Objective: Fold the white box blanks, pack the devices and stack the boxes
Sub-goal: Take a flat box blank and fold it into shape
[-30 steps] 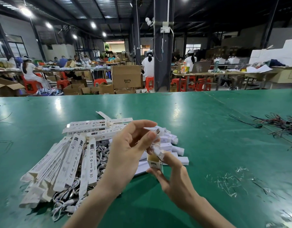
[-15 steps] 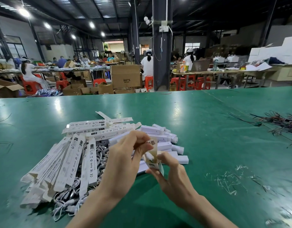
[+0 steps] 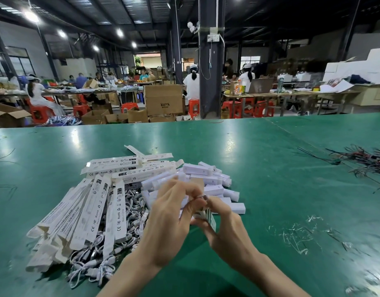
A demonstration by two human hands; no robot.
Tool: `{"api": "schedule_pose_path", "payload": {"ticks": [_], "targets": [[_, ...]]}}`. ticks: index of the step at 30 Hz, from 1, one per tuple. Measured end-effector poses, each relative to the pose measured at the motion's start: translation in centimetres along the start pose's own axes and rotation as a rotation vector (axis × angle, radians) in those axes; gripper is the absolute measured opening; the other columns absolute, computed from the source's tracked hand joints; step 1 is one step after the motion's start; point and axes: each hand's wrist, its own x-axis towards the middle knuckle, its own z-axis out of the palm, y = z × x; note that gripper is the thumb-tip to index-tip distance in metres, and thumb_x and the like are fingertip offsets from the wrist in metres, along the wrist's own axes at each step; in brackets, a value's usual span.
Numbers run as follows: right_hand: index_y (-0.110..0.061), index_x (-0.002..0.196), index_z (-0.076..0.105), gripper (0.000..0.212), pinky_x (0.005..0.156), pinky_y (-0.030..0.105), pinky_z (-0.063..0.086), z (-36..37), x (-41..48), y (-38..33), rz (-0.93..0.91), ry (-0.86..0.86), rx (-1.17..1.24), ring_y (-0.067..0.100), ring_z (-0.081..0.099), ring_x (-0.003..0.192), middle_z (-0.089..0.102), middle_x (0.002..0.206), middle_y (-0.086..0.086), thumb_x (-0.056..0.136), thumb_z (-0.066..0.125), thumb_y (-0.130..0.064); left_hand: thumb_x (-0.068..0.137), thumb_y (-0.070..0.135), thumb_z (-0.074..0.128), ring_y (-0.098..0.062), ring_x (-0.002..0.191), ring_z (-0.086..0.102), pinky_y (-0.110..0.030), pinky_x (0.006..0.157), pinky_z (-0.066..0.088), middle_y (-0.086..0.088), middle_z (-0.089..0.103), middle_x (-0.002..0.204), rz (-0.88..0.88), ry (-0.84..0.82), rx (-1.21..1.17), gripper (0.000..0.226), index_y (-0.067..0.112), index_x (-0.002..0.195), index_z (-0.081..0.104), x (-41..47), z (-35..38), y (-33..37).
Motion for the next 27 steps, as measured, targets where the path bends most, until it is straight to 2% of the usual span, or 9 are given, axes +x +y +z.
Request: {"api": "schedule_pose_path", "payload": {"ticks": [2, 4, 8, 11, 13, 16, 21, 24, 27], "targets": [[-0.032, 0.124, 0.032, 0.067, 0.079, 0.002, 0.039, -0.1, -0.1, 0.0, -0.028, 0.023, 0.024, 0.004, 0.057, 0.086, 0.054, 0.106, -0.013, 0.078, 0.073, -0.005, 0.088, 0.021, 0.064, -0.012, 0.097, 0.055, -0.034, 0.089, 0.046, 0.016, 0.06, 0.093, -0.035, 0.006, 0.028, 0.009, 0.018, 0.096, 0.063, 0.1, 0.0, -0.4], [-0.032, 0.126, 0.031, 0.07, 0.082, 0.002, 0.039, -0.3, -0.1, 0.1, -0.042, 0.025, 0.03, -0.002, 0.055, 0.092, 0.053, 0.108, -0.015, 0.079, 0.072, -0.003, 0.09, 0.026, 0.061, -0.01, 0.098, 0.053, -0.041, 0.085, 0.046, 0.017, 0.06, 0.095, -0.014, 0.006, 0.044, 0.01, 0.018, 0.095, 0.065, 0.3, 0.0, -0.7], [-0.032, 0.128, 0.03, 0.072, 0.083, 0.005, 0.042, -0.4, -0.1, 0.0, -0.046, 0.031, 0.019, -0.001, 0.056, 0.093, 0.052, 0.111, -0.015, 0.079, 0.072, -0.003, 0.089, 0.027, 0.057, -0.013, 0.108, 0.05, -0.04, 0.091, 0.043, 0.006, 0.059, 0.106, 0.036, -0.012, 0.051, 0.016, 0.017, 0.089, 0.069, 0.5, 0.1, -1.3], [-0.035, 0.127, 0.03, 0.07, 0.078, 0.028, 0.054, -0.2, -0.1, 0.0, -0.019, 0.08, 0.049, 0.008, 0.063, 0.088, 0.053, 0.112, -0.024, 0.08, 0.073, -0.008, 0.089, 0.023, 0.06, -0.016, 0.111, 0.054, -0.029, 0.094, 0.043, 0.008, 0.056, 0.108, 0.005, -0.028, -0.116, 0.011, 0.018, 0.094, 0.068, 0.6, -0.2, -1.5], [-0.037, 0.126, 0.03, 0.07, 0.074, 0.038, 0.056, -0.2, -0.1, 0.0, 0.005, 0.108, 0.05, 0.011, 0.066, 0.087, 0.053, 0.116, -0.031, 0.079, 0.074, -0.01, 0.089, 0.018, 0.061, -0.016, 0.109, 0.057, -0.023, 0.093, 0.043, 0.01, 0.056, 0.108, 0.02, -0.057, -0.171, 0.009, 0.016, 0.095, 0.068, 0.7, -0.2, -1.6], [-0.037, 0.126, 0.03, 0.067, 0.074, 0.038, 0.055, -0.2, -0.1, 0.1, 0.021, 0.103, 0.055, 0.01, 0.067, 0.09, 0.052, 0.118, -0.035, 0.081, 0.072, -0.012, 0.091, 0.02, 0.059, -0.016, 0.107, 0.058, -0.023, 0.09, 0.044, 0.01, 0.054, 0.111, 0.074, -0.107, -0.124, 0.013, 0.017, 0.098, 0.07, 0.6, -0.1, -1.8], [-0.042, 0.128, 0.033, 0.048, 0.078, 0.037, 0.054, -0.5, 0.1, -0.3, 0.047, 0.109, 0.154, 0.01, 0.066, 0.096, 0.061, 0.114, -0.019, 0.091, 0.062, -0.032, 0.088, 0.017, 0.067, -0.012, 0.102, 0.054, -0.034, 0.085, 0.048, 0.01, 0.054, 0.111, 0.228, -0.159, 0.093, 0.02, 0.025, 0.105, 0.065, 1.2, -0.2, -2.4], [-0.051, 0.128, 0.032, 0.05, 0.078, 0.035, 0.055, -0.4, 0.3, -0.5, 0.05, 0.117, 0.154, 0.011, 0.067, 0.095, 0.062, 0.112, -0.017, 0.091, 0.062, -0.035, 0.089, 0.019, 0.066, -0.015, 0.101, 0.054, -0.036, 0.083, 0.048, 0.007, 0.057, 0.11, 0.277, -0.171, 0.14, 0.017, 0.02, 0.106, 0.064, 1.4, -0.2, -2.5], [-0.053, 0.127, 0.032, 0.057, 0.077, 0.035, 0.055, -0.3, 0.2, -0.3, 0.052, 0.13, 0.138, 0.011, 0.067, 0.093, 0.062, 0.11, -0.016, 0.088, 0.065, -0.027, 0.091, 0.018, 0.064, -0.018, 0.097, 0.053, -0.036, 0.081, 0.048, 0.007, 0.06, 0.107, 0.354, -0.166, 0.192, 0.011, 0.015, 0.101, 0.067, 1.5, -0.2, -2.3]]}}
